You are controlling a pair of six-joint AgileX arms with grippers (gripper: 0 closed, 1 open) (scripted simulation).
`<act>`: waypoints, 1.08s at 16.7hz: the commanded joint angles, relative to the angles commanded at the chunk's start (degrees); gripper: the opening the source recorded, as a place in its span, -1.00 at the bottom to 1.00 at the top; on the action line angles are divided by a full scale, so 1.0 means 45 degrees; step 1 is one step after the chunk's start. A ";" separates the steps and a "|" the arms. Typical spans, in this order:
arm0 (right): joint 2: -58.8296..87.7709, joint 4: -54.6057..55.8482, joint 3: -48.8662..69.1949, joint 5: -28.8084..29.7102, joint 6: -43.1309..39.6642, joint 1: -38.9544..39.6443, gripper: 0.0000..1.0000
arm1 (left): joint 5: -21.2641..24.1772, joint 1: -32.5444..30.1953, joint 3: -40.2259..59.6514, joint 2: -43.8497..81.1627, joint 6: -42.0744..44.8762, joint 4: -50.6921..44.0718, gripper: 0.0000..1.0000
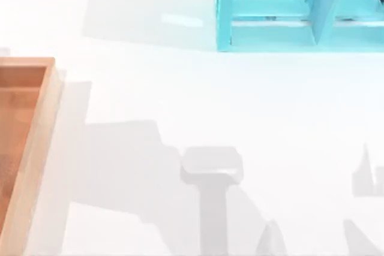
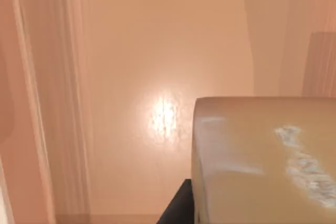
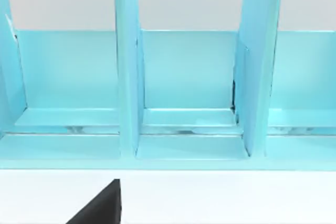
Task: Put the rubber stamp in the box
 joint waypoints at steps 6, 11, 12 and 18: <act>0.0000 0.0000 0.0000 0.0000 0.0000 0.0000 1.00 | 0.0021 0.0086 -0.2441 0.0131 0.0033 0.2585 -1.00; 0.0000 0.0000 0.0000 0.0000 0.0000 0.0000 1.00 | 0.0026 0.0090 -0.2546 0.0129 0.0033 0.2691 -0.85; 0.0000 0.0000 0.0000 0.0000 0.0000 0.0000 1.00 | 0.0026 0.0090 -0.2546 0.0129 0.0033 0.2691 -0.70; 0.0000 0.0000 0.0000 0.0000 0.0000 0.0000 1.00 | 0.0026 0.0090 -0.2546 0.0129 0.0033 0.2691 0.21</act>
